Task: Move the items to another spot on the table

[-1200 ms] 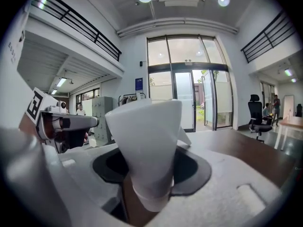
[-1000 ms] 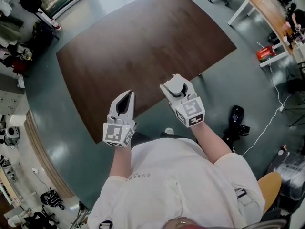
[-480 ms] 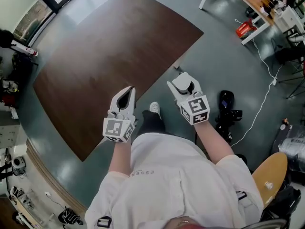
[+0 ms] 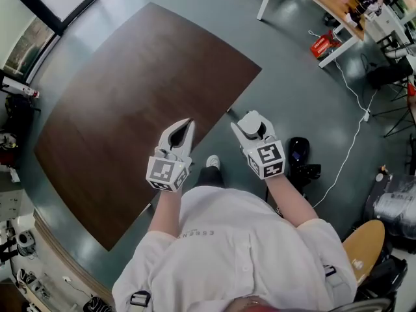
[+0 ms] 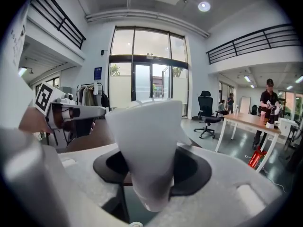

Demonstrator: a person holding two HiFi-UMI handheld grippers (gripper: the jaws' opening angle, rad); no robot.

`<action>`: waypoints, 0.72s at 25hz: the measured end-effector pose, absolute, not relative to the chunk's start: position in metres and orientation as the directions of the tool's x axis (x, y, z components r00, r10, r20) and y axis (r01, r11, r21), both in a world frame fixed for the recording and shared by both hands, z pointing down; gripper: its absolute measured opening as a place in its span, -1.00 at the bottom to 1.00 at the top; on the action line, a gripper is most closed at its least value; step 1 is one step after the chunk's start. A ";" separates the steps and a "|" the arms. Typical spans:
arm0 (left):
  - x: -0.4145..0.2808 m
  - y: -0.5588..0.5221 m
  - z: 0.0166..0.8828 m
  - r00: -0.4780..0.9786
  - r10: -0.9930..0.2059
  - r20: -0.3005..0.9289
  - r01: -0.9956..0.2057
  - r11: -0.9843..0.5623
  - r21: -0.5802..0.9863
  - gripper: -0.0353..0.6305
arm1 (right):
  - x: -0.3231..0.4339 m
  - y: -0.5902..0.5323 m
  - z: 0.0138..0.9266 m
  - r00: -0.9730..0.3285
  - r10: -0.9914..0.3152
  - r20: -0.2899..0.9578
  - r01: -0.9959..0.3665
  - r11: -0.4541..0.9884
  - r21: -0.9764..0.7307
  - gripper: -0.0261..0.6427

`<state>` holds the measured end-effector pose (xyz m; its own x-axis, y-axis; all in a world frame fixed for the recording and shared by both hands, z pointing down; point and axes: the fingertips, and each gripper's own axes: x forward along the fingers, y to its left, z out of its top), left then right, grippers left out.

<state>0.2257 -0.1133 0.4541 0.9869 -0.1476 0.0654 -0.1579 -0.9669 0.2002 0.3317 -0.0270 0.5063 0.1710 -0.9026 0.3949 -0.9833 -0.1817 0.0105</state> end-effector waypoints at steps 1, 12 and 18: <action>0.235 -0.123 0.452 0.986 -0.153 0.063 -0.163 -0.967 0.198 -0.84 | 0.342 -0.035 0.506 0.165 -0.904 0.394 -0.984 -0.176 0.009 -0.27; 0.294 -0.183 0.450 0.951 -0.296 0.092 -0.308 -0.935 0.176 -0.84 | 0.421 -0.115 0.504 0.047 -0.927 0.371 -0.998 -0.057 -0.016 -0.27; 0.325 -0.218 0.458 0.884 -0.452 0.121 -0.467 -0.866 0.177 -0.84 | 0.473 -0.171 0.518 -0.089 -0.917 0.388 -0.996 0.080 -0.041 -0.27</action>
